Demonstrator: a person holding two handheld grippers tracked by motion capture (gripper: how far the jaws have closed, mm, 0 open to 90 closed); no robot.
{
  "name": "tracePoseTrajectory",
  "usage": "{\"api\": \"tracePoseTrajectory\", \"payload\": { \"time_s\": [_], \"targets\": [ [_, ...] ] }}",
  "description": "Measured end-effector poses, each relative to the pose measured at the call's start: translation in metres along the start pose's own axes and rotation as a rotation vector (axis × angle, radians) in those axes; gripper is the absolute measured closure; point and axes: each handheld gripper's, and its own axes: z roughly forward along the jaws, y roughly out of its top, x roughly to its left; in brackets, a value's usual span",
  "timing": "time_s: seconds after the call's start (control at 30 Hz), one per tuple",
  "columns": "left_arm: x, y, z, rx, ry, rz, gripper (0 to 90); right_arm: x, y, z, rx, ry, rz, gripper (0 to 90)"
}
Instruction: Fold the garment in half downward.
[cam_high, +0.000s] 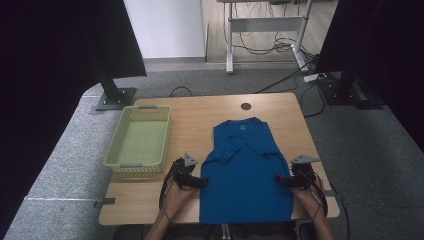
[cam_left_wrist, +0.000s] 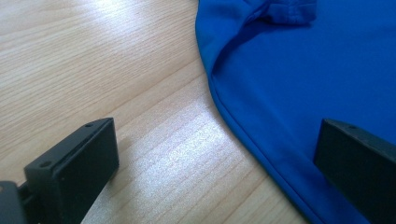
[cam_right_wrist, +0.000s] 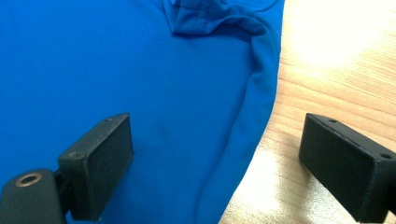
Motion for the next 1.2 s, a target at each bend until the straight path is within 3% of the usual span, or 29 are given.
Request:
{"api": "tracePoseTrajectory", "payload": {
  "time_s": [0.2, 0.33, 0.47, 0.6, 0.8, 1.2],
  "targets": [
    [0.001, 0.01, 0.001, -0.005, -0.007, 0.021, 3.8, -0.002, 0.002, 0.0, -0.006, 0.01, 0.016, 10.3],
    [0.01, 0.021, 0.008, -0.023, 0.004, 0.001, 4.0, -0.008, 0.013, 0.001, -0.043, -0.007, 0.017, 10.3],
    [0.02, 0.032, 0.02, -0.041, -0.005, -0.042, 4.9, -0.019, 0.023, 0.012, -0.038, -0.029, 0.035, 10.2],
    [0.021, 0.038, 0.031, -0.011, 0.015, -0.018, 5.1, -0.028, 0.03, 0.024, -0.031, -0.052, 0.055, 10.2],
    [0.02, 0.032, 0.031, -0.015, 0.013, -0.012, 5.1, -0.03, 0.026, 0.027, -0.004, -0.064, 0.055, 11.0],
    [0.007, 0.002, 0.002, -0.012, 0.011, -0.009, 4.7, -0.006, 0.002, 0.001, -0.004, -0.039, 0.03, 11.6]
  ]
}}
